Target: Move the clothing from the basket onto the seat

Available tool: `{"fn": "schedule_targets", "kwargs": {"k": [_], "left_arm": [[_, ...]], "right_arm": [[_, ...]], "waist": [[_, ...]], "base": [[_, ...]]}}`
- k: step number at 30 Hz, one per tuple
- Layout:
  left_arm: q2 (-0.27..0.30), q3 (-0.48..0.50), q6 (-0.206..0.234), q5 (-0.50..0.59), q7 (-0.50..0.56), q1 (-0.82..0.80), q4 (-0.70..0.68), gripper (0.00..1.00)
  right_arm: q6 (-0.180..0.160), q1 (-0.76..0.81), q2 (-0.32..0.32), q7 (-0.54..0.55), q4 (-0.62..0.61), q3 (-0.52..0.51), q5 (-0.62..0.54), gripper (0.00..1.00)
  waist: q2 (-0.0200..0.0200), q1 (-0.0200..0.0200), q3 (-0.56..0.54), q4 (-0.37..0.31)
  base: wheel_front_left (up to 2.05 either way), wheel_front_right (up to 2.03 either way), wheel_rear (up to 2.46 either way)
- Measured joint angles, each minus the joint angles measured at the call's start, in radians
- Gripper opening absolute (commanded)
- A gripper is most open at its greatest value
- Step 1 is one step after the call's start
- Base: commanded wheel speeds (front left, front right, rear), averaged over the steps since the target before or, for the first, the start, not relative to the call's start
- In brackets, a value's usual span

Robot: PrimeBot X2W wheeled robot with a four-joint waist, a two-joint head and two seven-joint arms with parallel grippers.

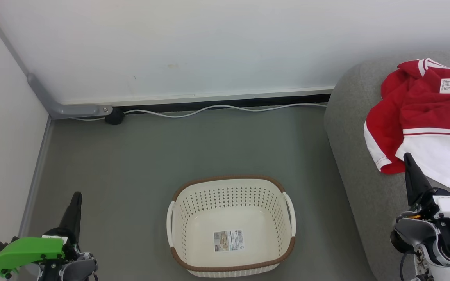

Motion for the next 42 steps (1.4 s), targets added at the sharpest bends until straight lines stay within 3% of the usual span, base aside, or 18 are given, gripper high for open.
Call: {"fn": "schedule_targets", "kwargs": {"k": [42], "left_arm": [[-0.001,0.001,0.0,0.0,0.001,-0.014,0.004,0.0]], "right_arm": [[0.0,0.0,0.0,-0.003,-0.004,0.003,0.006,0.0]], "waist": [[0.0,0.0,0.0,0.0]], "base": [[0.0,0.0,0.0]]}}
